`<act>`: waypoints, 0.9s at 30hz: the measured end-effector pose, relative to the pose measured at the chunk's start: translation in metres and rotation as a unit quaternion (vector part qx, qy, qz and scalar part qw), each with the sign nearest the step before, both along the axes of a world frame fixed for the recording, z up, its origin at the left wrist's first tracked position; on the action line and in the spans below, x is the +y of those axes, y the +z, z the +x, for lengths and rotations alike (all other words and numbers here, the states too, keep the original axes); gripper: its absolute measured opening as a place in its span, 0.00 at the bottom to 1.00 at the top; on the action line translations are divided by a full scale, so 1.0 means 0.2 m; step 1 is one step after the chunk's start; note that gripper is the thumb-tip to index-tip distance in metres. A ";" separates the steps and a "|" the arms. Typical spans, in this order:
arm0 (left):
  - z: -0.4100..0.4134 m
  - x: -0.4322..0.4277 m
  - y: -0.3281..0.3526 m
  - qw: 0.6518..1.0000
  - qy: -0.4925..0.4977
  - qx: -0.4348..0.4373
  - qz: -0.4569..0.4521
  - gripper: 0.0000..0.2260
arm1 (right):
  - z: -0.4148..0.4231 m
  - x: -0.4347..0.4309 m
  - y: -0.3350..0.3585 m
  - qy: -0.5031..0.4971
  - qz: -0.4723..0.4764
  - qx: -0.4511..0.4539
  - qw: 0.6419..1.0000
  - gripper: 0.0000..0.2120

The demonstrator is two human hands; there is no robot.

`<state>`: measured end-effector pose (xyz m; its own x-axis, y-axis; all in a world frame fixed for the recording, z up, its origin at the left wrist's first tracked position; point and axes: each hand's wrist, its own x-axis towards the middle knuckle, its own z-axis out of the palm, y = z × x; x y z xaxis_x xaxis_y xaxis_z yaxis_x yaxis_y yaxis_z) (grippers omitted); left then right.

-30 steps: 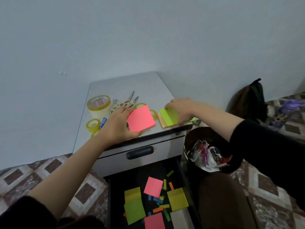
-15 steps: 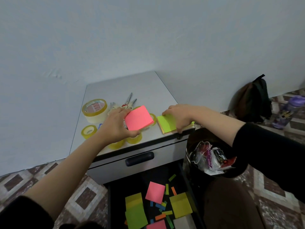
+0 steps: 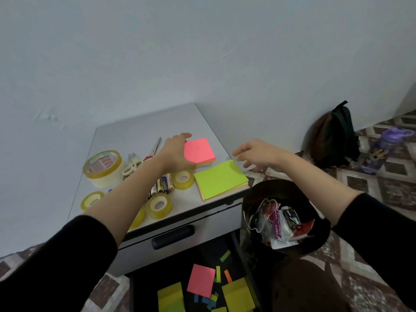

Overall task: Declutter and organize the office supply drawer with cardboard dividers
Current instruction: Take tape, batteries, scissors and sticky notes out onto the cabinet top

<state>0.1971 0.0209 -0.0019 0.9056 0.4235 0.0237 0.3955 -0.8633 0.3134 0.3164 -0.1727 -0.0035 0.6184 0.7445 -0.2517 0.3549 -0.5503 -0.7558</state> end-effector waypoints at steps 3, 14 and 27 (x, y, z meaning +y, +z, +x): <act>0.06 0.00 -0.02 0.999 -0.012 0.039 0.018 0.44 | 0.04 -0.03 -0.10 -0.024 0.018 0.061 0.998 0.11; 0.18 0.06 -0.05 0.989 -0.055 0.137 -0.011 0.39 | 0.05 -0.06 -0.20 -0.030 0.022 0.127 0.991 0.12; 0.27 -0.06 -0.16 0.992 0.052 0.082 0.077 0.32 | 0.03 -0.06 -0.22 -0.039 0.055 0.159 0.985 0.11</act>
